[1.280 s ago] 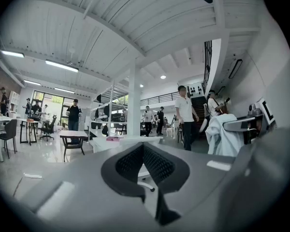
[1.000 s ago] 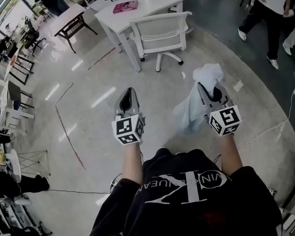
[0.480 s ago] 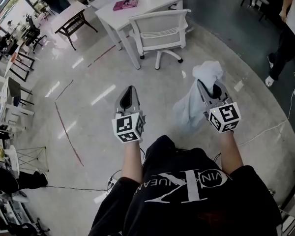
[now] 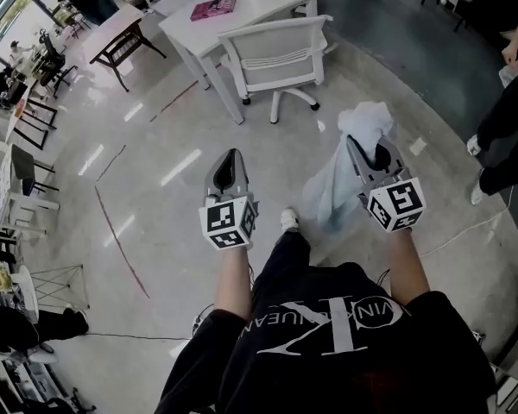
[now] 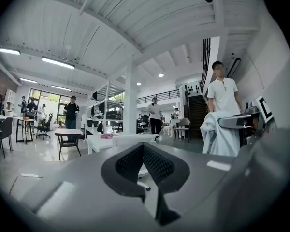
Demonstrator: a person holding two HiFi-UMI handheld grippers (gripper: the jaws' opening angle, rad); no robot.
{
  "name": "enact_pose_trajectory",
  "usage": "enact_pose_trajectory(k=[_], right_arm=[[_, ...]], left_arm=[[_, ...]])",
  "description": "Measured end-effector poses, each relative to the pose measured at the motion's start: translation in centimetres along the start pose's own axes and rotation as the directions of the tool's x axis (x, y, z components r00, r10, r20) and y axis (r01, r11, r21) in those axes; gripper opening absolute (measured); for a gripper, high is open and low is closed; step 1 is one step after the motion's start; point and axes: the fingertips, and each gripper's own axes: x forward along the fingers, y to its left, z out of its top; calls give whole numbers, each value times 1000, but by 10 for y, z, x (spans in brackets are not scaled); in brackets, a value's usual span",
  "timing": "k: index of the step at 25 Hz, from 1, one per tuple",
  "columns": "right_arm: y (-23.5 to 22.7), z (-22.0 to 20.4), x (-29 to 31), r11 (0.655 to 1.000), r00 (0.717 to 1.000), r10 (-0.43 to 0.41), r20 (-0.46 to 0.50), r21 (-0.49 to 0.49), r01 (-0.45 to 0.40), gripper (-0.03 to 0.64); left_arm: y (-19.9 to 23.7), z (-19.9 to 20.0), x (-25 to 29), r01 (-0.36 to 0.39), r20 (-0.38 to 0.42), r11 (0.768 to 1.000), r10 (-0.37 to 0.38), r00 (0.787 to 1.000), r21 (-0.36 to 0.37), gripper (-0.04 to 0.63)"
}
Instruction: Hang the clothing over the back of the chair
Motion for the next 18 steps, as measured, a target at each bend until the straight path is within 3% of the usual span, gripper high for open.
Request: enact_pose_trajectory(k=[18], right_arm=[[-81,-8,151,999,999,-36,-25,8,36,75]], left_arm=[[58,10,189,73,-22,997,-73,997,-6,11]])
